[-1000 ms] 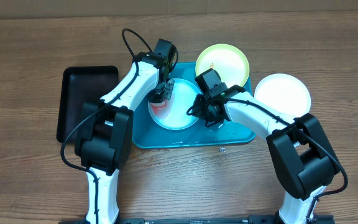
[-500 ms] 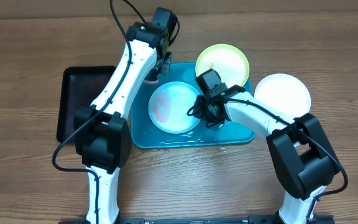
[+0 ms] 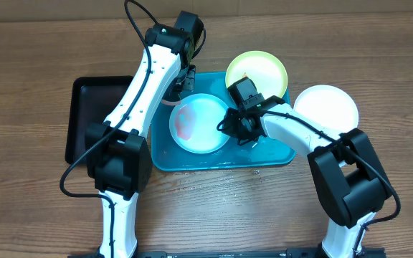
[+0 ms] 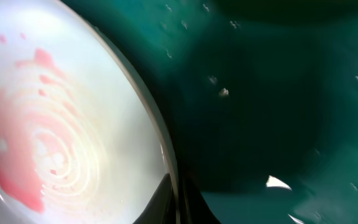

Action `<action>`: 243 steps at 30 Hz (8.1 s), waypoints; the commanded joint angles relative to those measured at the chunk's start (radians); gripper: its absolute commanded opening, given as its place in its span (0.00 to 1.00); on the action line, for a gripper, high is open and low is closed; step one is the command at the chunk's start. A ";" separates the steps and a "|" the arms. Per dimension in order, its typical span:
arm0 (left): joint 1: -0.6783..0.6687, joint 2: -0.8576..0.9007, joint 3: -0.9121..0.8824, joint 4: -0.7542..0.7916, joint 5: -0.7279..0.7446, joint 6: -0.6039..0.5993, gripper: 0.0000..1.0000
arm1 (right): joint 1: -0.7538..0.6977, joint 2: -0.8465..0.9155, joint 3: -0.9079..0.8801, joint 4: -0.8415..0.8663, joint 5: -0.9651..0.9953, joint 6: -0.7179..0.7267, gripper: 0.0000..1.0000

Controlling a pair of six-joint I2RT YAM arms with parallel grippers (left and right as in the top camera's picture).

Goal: Clean dirty plates on tray and stack at the side

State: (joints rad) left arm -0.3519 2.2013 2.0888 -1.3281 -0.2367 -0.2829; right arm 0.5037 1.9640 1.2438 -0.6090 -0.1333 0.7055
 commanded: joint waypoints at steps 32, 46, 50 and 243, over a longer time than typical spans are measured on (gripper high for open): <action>0.007 -0.002 0.017 -0.007 0.055 -0.021 0.05 | 0.469 -0.374 -0.005 -0.370 1.672 -0.085 0.04; 0.007 -0.002 0.017 -0.007 0.055 -0.021 0.05 | 0.503 -0.374 -0.005 -0.370 1.706 -0.101 0.04; 0.007 -0.002 0.017 -0.007 0.055 -0.021 0.04 | 0.503 -0.374 -0.005 -0.370 1.677 -0.100 0.04; 0.002 -0.002 -0.066 0.035 0.212 -0.020 0.04 | -0.126 0.075 0.035 -0.090 -0.096 -0.150 0.04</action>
State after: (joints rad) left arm -0.3519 2.2013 2.0575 -1.3014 -0.0589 -0.2874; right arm 0.3729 2.0087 1.3075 -0.7067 -0.2554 0.5243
